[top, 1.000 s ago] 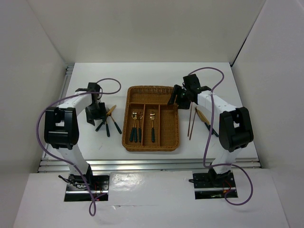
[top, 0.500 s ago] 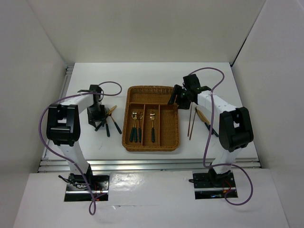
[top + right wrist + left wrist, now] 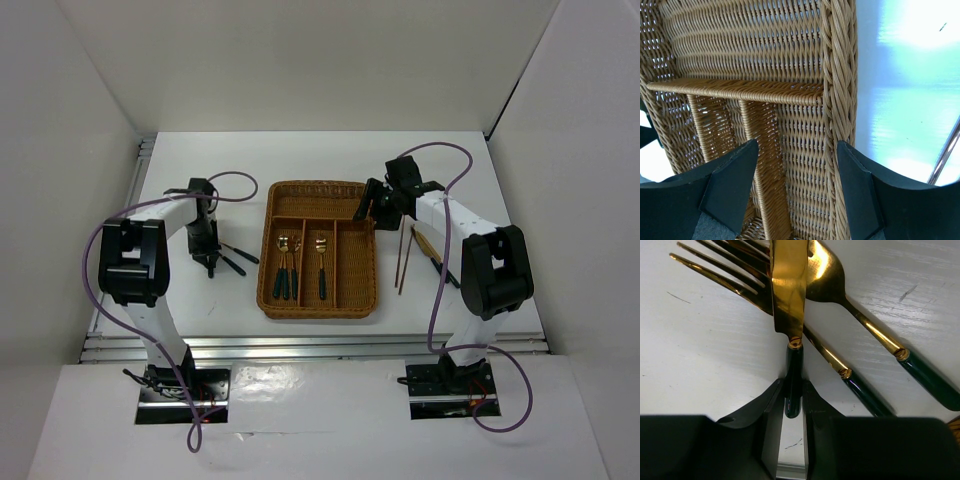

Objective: Sort the eating utensils into containers

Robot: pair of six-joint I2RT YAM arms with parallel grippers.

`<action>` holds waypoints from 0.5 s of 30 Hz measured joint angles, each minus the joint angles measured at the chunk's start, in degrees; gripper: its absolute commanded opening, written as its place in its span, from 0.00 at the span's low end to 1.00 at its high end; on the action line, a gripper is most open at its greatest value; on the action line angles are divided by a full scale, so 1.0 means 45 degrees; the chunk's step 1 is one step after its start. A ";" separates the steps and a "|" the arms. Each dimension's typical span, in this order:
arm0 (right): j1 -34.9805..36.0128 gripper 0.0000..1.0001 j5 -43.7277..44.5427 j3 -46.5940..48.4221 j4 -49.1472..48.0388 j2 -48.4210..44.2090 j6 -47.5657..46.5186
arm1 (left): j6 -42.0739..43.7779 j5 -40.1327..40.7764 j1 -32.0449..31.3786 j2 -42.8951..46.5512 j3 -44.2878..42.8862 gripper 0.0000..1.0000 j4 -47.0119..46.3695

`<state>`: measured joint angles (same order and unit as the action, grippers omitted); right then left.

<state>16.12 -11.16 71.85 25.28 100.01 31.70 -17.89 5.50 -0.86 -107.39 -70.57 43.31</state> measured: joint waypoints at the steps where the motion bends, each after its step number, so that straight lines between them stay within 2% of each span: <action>1: 0.0000 0.71 0.0000 0.0000 0.0000 0.0000 0.0000 | -0.0019 -0.0015 0.0000 0.0005 0.0000 0.27 0.0000; 7: 0.0000 0.71 0.0136 0.0000 0.0010 -0.0005 0.0000 | -0.0117 -0.0073 0.0005 0.0471 0.0151 0.23 -0.0117; 15: 0.0000 0.71 0.0437 0.0005 0.0131 -0.0039 0.0000 | -0.0442 -0.0306 -0.0005 0.3070 0.0034 0.23 0.0063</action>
<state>16.12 -9.19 71.88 25.87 99.83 31.70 -19.88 4.12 -0.89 -93.58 -70.41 43.59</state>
